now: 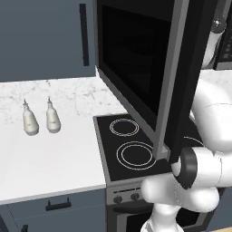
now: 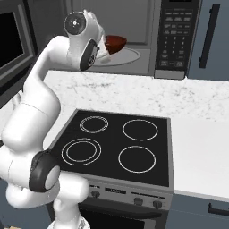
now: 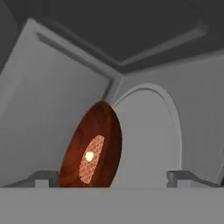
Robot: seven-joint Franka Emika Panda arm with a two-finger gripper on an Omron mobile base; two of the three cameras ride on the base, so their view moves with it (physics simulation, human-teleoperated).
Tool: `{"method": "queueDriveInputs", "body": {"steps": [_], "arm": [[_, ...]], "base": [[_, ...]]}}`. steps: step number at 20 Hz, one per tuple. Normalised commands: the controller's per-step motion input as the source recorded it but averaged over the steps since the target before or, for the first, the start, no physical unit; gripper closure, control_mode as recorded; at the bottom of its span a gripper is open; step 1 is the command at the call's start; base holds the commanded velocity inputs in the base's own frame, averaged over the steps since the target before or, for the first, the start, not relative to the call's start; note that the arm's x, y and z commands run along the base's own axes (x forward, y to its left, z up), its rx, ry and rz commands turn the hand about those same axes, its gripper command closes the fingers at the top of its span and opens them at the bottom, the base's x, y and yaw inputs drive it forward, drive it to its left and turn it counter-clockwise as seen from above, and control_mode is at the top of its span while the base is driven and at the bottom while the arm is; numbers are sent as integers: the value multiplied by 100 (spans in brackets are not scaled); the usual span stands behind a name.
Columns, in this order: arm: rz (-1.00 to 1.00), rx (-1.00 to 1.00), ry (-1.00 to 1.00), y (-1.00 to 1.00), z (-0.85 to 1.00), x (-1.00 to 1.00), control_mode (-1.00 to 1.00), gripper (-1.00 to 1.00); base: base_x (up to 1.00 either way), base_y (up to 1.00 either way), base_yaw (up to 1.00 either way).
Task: Open the microwave, place the bowl with waffle inside the microwave, then close the microwave door and turn it on.
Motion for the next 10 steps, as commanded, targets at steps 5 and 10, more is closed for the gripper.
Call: {"method": "queueDriveInputs", "body": {"steps": [5, 10], "arm": [[0, 0, -55, -60, -9, -100, -100, -100], [0, -2, -29, -40, 16, -100, -100, -100]], "base": [[0, 0, 0], [0, 0, 0]]}}
